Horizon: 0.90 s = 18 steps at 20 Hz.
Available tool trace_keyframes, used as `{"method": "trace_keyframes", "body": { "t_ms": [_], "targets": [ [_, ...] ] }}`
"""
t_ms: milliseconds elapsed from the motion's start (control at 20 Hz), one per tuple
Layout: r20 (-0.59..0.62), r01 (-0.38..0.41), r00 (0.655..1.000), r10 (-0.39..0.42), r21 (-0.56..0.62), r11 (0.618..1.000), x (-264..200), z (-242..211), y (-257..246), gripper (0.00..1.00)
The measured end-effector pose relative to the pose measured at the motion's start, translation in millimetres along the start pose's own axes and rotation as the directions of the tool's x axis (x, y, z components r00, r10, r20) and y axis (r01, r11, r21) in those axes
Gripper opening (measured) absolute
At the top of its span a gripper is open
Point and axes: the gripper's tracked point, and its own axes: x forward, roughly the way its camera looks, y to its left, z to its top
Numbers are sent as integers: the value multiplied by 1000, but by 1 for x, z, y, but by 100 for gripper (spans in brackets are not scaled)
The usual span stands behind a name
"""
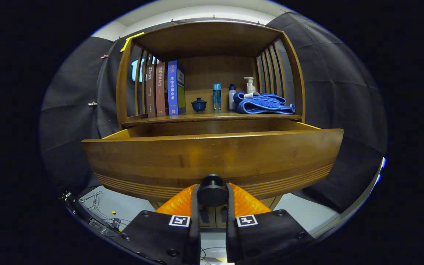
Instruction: Pull open the drawer, take out the items inside it, and place them on the countertop above the cabinet.
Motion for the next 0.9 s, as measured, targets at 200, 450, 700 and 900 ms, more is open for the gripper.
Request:
{"method": "trace_keyframes", "body": {
  "t_ms": [200,450,700,900],
  "targets": [
    [4,-4,1000,4,9,1000,-15,-4,-2,31],
    [1,-4,1000,4,-1,1000,-28,-9,-3,31],
    [-4,-3,1000,3,-24,1000,-31,-11,-3,31],
    [-7,-10,1000,10,-34,999,-29,-12,-2,41]
  ]
}}
